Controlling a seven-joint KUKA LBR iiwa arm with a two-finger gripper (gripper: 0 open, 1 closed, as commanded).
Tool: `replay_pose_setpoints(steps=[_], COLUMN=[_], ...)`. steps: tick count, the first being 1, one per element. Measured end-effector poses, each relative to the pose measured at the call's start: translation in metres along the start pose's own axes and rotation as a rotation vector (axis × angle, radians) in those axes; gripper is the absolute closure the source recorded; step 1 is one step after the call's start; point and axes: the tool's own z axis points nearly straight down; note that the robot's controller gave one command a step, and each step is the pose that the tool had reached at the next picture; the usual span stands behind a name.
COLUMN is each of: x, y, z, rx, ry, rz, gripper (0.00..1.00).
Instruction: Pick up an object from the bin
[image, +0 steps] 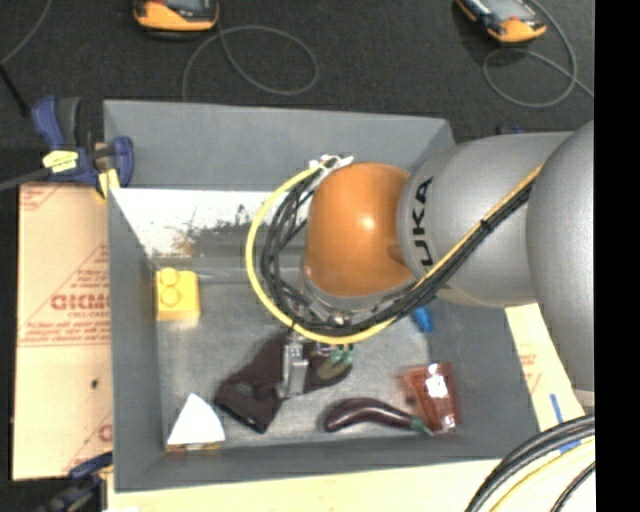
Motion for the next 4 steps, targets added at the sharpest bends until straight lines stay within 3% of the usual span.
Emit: replay_pose_setpoints(steps=[1, 2, 3, 4], x=[-0.002, -0.004, 0.017, 0.017], y=[0.000, -0.006, 0.000, 0.000], z=[-0.004, 0.023, 0.080, 0.080], rx=[-0.001, -0.003, -0.002, -0.003], ry=[-0.008, -0.013, -0.009, -0.009], rz=[0.003, 0.061, 0.093, 0.093], gripper=[0.00, 0.00, 1.00, 1.00])
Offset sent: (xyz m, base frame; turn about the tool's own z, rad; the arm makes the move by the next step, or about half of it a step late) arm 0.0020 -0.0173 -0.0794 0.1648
